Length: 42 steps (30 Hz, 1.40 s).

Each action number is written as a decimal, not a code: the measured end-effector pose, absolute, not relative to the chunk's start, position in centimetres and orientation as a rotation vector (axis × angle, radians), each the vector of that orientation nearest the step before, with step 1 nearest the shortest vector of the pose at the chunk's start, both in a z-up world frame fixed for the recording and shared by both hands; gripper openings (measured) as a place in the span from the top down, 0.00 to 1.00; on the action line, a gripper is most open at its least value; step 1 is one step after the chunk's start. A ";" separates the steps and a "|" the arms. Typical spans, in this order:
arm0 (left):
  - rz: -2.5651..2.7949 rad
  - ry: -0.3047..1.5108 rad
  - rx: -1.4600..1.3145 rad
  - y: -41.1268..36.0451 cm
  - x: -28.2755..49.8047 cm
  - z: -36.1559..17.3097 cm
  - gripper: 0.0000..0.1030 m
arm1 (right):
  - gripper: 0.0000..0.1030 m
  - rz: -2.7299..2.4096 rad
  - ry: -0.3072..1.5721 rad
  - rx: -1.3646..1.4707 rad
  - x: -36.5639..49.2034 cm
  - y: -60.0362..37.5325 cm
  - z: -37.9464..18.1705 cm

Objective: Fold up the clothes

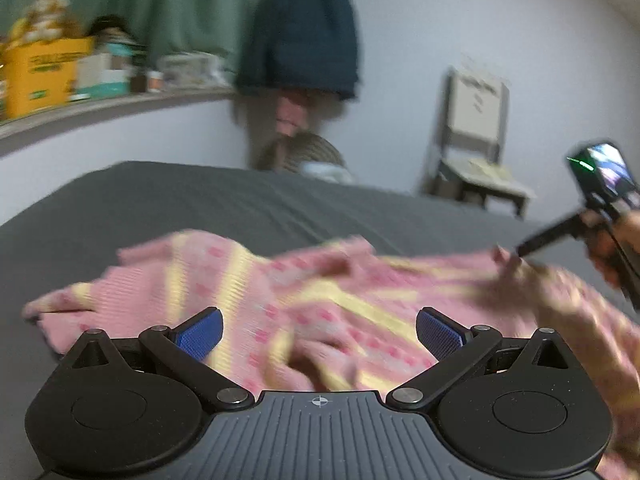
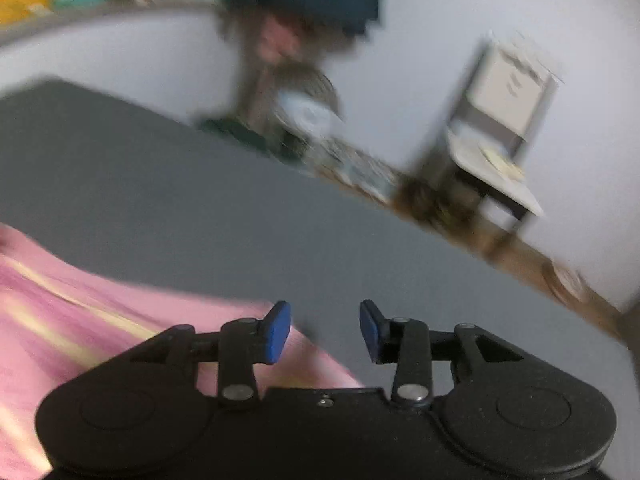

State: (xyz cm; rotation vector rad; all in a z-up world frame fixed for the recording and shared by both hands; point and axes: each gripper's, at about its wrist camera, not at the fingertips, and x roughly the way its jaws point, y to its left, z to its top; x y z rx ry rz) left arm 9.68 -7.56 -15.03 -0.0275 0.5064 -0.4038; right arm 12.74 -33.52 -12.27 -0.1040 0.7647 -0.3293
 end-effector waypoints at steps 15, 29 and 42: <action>-0.166 0.809 -0.290 1.1 15.6 -18.3 0.25 | 0.45 0.250 0.814 0.173 9.0 -16.9 -11.7; -0.341 0.734 -0.305 2.4 9.8 -15.0 0.93 | 0.78 0.521 0.756 -0.636 -4.6 -3.6 -16.7; -0.649 0.927 0.192 5.6 -5.7 -9.0 0.93 | 0.92 0.866 1.083 -0.322 -12.7 -11.0 -11.9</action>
